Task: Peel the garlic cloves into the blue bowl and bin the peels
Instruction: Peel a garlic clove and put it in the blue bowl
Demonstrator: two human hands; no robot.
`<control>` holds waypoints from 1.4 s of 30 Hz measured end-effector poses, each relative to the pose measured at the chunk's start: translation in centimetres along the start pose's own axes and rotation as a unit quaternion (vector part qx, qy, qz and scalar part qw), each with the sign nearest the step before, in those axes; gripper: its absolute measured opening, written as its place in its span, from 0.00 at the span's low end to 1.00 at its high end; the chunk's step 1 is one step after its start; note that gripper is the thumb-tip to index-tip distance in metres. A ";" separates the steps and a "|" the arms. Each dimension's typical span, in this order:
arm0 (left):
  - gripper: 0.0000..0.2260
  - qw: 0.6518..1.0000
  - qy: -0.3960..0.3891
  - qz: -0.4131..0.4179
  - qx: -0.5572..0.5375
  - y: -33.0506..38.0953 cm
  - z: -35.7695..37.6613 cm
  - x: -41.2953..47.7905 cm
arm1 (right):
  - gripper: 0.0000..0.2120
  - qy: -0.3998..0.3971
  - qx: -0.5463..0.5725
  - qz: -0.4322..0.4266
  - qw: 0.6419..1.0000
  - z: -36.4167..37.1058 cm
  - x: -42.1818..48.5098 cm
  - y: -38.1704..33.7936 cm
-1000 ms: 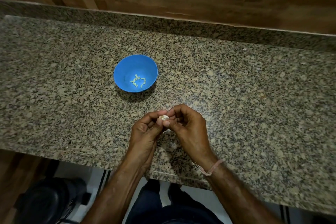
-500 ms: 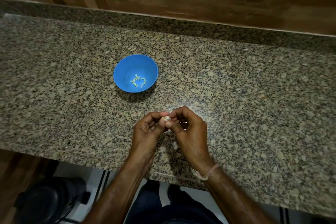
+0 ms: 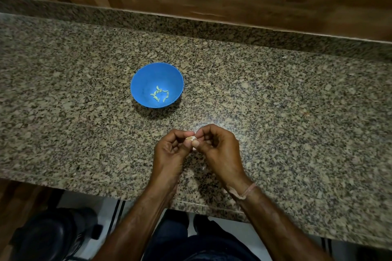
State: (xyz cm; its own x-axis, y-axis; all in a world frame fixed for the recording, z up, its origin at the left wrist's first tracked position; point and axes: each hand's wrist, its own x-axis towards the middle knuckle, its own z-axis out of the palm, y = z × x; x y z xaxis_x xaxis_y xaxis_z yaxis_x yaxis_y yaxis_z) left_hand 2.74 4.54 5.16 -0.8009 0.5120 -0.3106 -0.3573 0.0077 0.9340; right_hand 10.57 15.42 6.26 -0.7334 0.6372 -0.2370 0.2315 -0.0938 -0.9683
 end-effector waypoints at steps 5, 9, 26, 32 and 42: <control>0.04 0.999 -0.014 -0.005 0.037 -0.6 -1.2 1.2 | 0.05 0.024 -0.027 0.024 0.999 1.5 0.6 1.0; 0.05 0.999 0.001 -0.031 0.036 -1.4 -2.0 2.1 | 0.05 0.067 -0.058 -0.003 0.996 3.2 0.6 1.7; 0.20 0.873 -0.016 0.162 0.460 -5.2 -5.6 5.1 | 0.06 0.113 -0.138 0.071 0.981 1.5 0.0 7.1; 0.13 0.864 -0.018 0.146 0.481 -7.4 -7.5 2.2 | 0.09 0.115 -0.241 0.054 0.962 2.5 -0.3 7.6; 0.12 0.848 -0.039 0.151 0.506 -7.3 -7.9 2.3 | 0.08 0.113 -0.258 0.054 0.958 2.6 -0.6 8.0</control>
State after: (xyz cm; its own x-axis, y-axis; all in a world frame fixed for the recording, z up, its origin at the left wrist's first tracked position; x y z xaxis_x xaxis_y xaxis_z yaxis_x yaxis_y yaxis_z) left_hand -0.28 -1.16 -3.79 -0.7339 0.6771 -0.0545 0.4857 0.5792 0.6547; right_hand 11.26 12.31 -1.52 -0.5436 0.8001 -0.2537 0.6257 0.1849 -0.7578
